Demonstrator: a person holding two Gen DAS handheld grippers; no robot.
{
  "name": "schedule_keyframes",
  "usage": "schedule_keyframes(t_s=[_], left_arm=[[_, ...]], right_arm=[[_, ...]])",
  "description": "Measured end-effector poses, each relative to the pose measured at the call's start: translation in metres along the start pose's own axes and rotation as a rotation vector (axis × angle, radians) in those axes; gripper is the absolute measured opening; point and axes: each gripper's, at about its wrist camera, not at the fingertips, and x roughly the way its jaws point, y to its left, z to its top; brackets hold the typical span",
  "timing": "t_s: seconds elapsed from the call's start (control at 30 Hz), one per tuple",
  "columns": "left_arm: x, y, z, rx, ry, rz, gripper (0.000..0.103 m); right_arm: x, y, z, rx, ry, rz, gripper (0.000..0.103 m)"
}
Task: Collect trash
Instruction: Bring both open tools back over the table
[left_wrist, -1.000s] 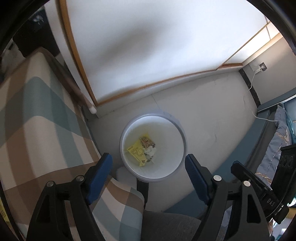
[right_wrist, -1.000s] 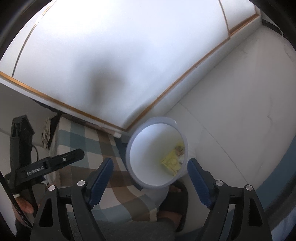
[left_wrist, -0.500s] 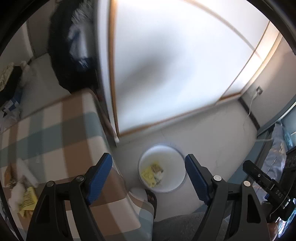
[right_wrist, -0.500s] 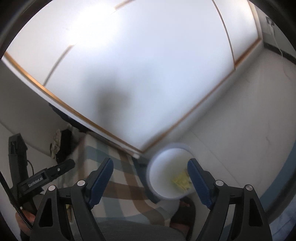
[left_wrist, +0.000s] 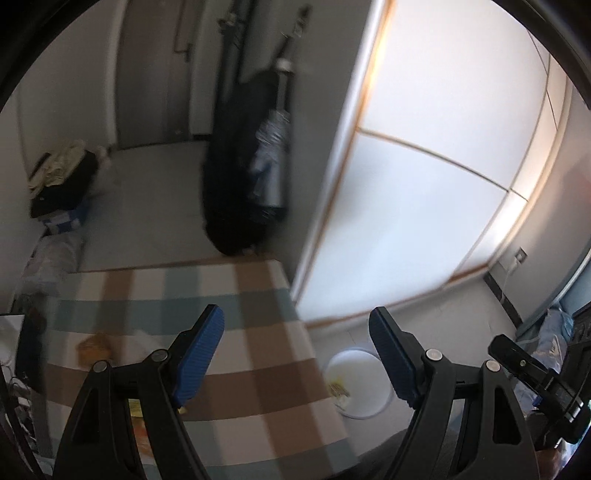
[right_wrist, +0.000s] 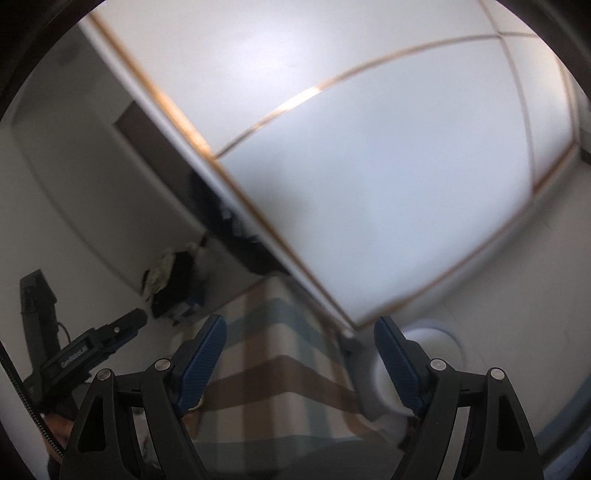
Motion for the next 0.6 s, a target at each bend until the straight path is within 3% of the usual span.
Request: schedule_keyframes(t_s=[0.13, 0.6], left_arm=[[-0.014, 0.04, -0.003, -0.046, -0.037, 0.074, 0.078], [-0.056, 0.158, -0.042, -0.174, -0.092, 0.2, 0.078]], right_arm=[[0.01, 0.041, -0.007, -0.084, 0.012, 0.038, 0.082], [0.079, 0.145, -0.066, -0.273, 0.168, 0.116, 0.075]])
